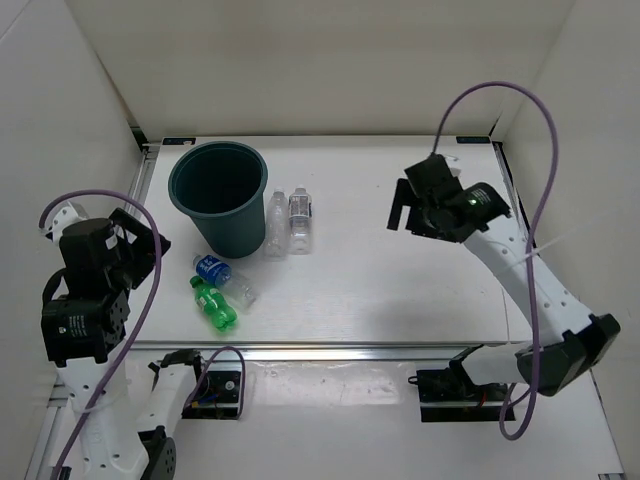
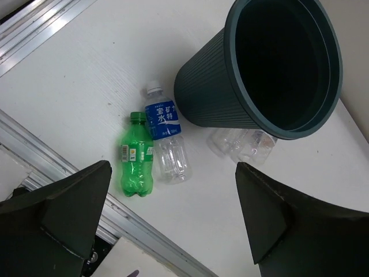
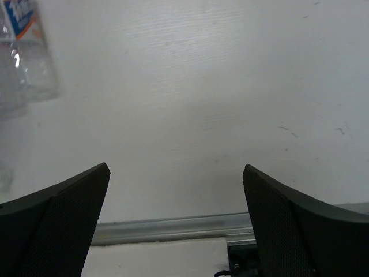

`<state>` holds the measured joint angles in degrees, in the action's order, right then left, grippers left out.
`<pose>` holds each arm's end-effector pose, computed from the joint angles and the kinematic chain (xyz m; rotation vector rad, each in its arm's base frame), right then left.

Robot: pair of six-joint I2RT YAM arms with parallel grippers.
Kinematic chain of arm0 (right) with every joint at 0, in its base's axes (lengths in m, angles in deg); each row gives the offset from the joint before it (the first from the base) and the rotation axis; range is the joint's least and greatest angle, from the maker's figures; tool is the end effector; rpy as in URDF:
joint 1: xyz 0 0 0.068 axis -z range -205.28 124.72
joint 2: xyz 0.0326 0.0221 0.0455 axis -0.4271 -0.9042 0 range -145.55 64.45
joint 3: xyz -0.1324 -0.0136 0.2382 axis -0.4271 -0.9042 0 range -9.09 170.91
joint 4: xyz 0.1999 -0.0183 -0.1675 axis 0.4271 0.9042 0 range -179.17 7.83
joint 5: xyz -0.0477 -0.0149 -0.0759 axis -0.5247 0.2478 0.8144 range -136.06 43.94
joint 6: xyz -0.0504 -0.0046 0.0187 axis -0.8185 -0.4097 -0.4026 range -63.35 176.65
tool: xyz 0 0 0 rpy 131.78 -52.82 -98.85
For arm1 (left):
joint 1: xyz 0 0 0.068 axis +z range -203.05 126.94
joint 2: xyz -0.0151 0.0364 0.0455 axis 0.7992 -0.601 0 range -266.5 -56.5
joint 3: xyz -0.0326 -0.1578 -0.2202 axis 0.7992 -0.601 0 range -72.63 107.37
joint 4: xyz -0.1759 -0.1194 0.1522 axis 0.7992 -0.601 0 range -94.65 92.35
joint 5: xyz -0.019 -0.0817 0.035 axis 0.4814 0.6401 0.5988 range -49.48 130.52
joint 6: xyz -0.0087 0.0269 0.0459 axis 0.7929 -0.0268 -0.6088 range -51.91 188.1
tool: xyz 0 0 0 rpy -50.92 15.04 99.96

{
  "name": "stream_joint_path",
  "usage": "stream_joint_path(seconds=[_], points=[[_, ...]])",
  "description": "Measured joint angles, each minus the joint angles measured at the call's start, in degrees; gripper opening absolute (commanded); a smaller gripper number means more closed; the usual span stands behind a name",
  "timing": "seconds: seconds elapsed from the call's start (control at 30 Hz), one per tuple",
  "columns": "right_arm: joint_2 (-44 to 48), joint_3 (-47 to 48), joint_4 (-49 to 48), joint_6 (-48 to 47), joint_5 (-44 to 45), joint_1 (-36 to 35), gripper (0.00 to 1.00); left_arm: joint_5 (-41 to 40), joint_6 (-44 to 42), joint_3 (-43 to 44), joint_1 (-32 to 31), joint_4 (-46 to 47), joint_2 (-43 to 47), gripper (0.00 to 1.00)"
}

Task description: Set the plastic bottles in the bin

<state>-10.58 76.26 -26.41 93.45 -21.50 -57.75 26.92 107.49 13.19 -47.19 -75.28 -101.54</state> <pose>0.2162 0.1200 0.3871 0.2648 2.3616 0.0333 0.0654 0.0152 0.4407 -0.9633 1.9710 -0.0659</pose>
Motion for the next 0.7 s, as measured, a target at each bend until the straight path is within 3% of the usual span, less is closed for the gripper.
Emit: stream_joint_path(seconds=[0.37,0.7], points=[[-24.0,5.8,-12.4,-8.0,-25.4,-0.4,1.00,3.0,-2.6,0.5,-0.9,0.0,-1.8,1.00],[-44.4,22.4,-20.4,-7.1,-41.6,4.4,1.00,6.8,-3.9,-0.5,-1.0,0.1,-5.8,1.00]])
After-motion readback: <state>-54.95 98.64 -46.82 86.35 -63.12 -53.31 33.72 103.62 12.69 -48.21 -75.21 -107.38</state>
